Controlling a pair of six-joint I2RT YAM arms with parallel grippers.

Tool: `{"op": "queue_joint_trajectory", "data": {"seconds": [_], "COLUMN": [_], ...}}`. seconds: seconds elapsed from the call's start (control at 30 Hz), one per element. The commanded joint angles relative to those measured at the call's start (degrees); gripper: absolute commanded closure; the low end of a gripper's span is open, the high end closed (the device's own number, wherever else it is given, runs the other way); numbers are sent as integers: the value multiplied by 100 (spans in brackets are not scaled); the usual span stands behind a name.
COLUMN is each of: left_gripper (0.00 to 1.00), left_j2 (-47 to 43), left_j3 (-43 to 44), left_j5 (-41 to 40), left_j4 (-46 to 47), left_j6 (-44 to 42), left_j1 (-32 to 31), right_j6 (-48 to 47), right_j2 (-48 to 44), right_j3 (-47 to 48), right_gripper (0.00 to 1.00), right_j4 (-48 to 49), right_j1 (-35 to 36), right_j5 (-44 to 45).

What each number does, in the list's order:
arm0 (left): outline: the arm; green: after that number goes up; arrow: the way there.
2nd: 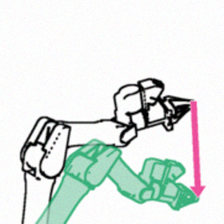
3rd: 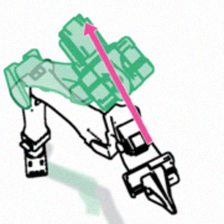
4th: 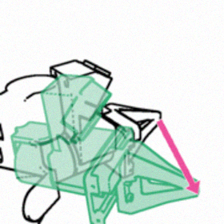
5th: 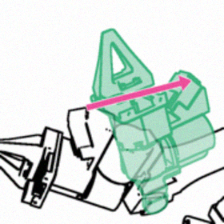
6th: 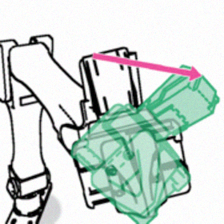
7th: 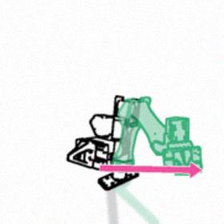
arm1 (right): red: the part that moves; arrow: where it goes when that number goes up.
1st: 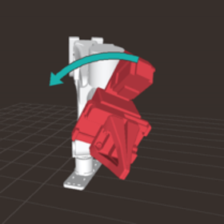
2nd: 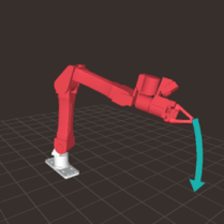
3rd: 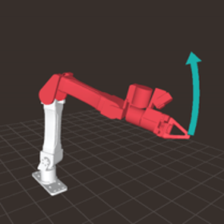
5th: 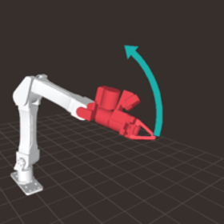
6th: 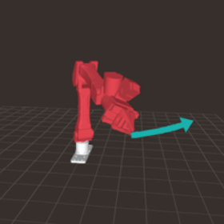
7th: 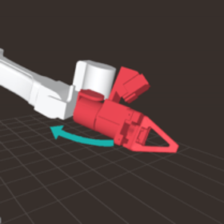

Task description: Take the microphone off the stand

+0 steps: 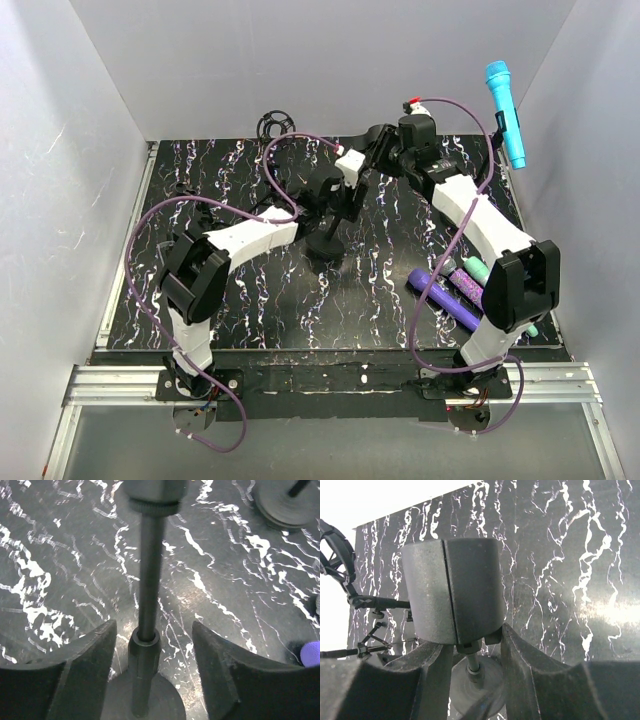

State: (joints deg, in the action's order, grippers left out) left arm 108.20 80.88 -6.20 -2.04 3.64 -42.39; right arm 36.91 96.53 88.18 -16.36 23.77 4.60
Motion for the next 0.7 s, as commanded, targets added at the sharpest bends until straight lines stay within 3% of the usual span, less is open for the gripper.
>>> {"op": "queue_joint_trajectory", "data": {"seconds": [0.0, 0.13, 0.27, 0.47, 0.67], "left_gripper": [33, 22, 21, 22, 28], "left_j2": [-387, -922, -1406, -1855, -1627], "left_j3": [15, 24, 427, 1069, 1500], "left_j5": [1258, 2665, 3756, 4161, 3959], "left_j4": [416, -225, -1217, -1914, -1257], "left_j6": [-82, -232, -732, -1532, -595], "left_j1": [187, 696, 1153, 1470, 1576], "right_j6": [-1209, -2281, -2959, -3418, -3559], "right_j2": [-459, -758, -986, -1206, -1251], "right_j3": [-283, -819, -1241, -1733, -2068], "right_gripper": [99, 99, 99, 99, 99], "right_j4": [1325, 2530, 3331, 3718, 3570], "right_j1": [31, 23, 40, 58, 58], "right_j5": [-266, -933, -2039, -3044, -3228]}}
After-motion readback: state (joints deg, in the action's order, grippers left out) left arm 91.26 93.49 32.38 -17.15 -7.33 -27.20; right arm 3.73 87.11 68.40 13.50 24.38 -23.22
